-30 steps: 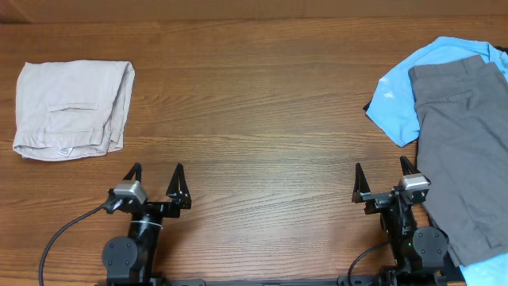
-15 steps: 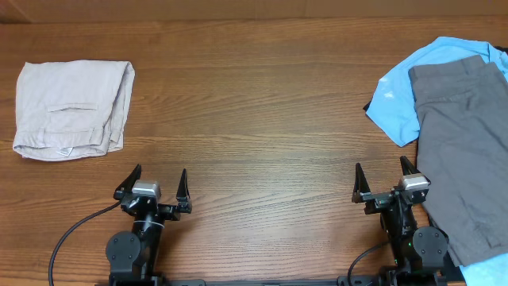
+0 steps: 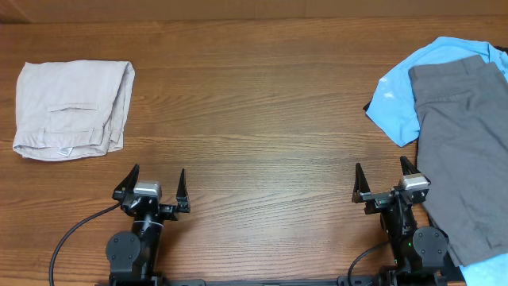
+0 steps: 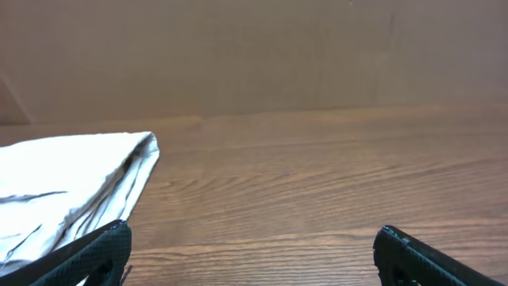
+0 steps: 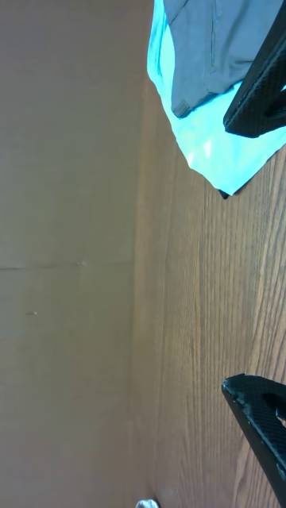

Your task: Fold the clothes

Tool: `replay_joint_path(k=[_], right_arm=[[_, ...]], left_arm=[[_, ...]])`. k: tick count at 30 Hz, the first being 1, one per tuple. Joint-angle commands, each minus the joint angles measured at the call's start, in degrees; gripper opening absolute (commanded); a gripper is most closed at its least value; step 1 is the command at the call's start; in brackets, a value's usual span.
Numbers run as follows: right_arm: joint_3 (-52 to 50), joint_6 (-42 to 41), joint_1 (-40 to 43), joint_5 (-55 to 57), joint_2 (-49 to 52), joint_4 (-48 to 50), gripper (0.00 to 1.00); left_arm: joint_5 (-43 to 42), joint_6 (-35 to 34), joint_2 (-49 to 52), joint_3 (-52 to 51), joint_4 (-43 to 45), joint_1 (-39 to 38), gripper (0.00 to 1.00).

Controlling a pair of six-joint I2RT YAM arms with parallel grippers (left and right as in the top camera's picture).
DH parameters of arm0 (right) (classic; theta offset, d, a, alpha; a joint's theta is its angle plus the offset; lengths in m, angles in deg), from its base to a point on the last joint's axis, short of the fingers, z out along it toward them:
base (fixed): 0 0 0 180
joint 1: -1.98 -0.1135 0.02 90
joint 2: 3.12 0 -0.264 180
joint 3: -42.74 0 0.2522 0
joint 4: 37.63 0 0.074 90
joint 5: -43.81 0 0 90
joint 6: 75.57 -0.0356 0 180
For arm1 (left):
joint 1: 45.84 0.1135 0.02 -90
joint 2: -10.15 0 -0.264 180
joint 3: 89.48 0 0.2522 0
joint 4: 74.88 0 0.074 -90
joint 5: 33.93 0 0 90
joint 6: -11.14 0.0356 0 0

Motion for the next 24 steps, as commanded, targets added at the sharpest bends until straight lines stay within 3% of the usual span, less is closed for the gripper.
replay_joint_path(k=[1,24], right_arm=[[-0.59,-0.24,0.15,0.33,-0.68,0.17,1.0],[-0.59,-0.24,0.15,0.33,-0.68,0.2,1.0]], left_arm=[[3.54,-3.72,-0.76,-0.39,-0.22,0.48,1.0],[4.44,-5.64,-0.7,-0.39,-0.35,0.48,1.0]])
